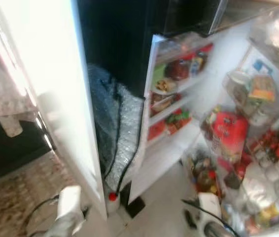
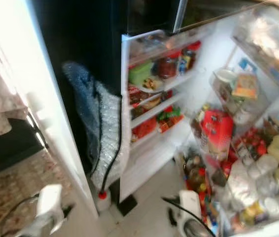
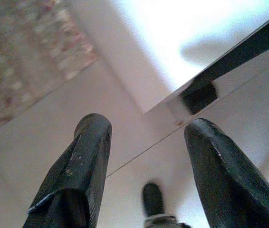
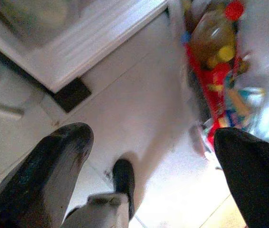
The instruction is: Restocking fridge
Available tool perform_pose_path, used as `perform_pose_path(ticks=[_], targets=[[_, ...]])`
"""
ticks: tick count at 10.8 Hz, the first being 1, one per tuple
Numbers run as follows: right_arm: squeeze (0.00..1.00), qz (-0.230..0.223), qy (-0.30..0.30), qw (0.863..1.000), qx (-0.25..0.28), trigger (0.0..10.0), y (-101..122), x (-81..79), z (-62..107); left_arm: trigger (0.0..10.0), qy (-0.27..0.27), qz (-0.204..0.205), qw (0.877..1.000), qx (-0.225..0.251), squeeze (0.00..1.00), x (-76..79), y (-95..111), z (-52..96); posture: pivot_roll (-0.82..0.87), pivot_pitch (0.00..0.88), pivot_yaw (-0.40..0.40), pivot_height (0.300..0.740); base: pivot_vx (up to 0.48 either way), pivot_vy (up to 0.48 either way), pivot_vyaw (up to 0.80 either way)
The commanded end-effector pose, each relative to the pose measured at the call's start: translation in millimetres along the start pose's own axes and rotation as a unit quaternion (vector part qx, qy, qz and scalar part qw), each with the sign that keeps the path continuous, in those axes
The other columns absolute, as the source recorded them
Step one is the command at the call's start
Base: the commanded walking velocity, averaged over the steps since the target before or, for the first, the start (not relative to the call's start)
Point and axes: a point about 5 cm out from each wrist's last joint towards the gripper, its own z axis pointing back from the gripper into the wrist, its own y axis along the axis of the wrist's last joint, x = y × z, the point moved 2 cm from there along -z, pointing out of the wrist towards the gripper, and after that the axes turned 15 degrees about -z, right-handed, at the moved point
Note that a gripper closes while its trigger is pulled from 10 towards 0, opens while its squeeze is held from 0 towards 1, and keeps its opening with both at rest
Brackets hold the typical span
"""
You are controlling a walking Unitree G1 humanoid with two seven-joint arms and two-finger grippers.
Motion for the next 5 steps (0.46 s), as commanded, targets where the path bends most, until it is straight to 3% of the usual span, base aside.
perform_pose_path(ticks=[1,2,5], targets=[[0.0,-0.004,0.002,1.0,0.0,10.0,1.0,-2.2,-0.5,10.0,0.002,-0.003,1.0,-0.02,0.0,-2.6,-12.0,2.0,-0.04,0.0,-0.031,0.74,0.0,0.0,-0.79],[0.0,-0.008,0.001,1.0,0.003,10.0,1.3,-2.3,-0.5,10.0,0.002,-0.003,1.0,-0.021,0.0,-2.7,-12.1,2.0,-0.04,0.0,-0.031,0.74,0.0,0.0,-0.73],[0.0,-0.004,0.002,1.0,0.005,10.0,1.3,-2.6,-0.4,10.0,0.001,-0.003,1.0,-0.019,0.0,-2.8,-12.3,2.2,-0.04,0.0,-0.028,0.74,0.0,0.0,0.0]])
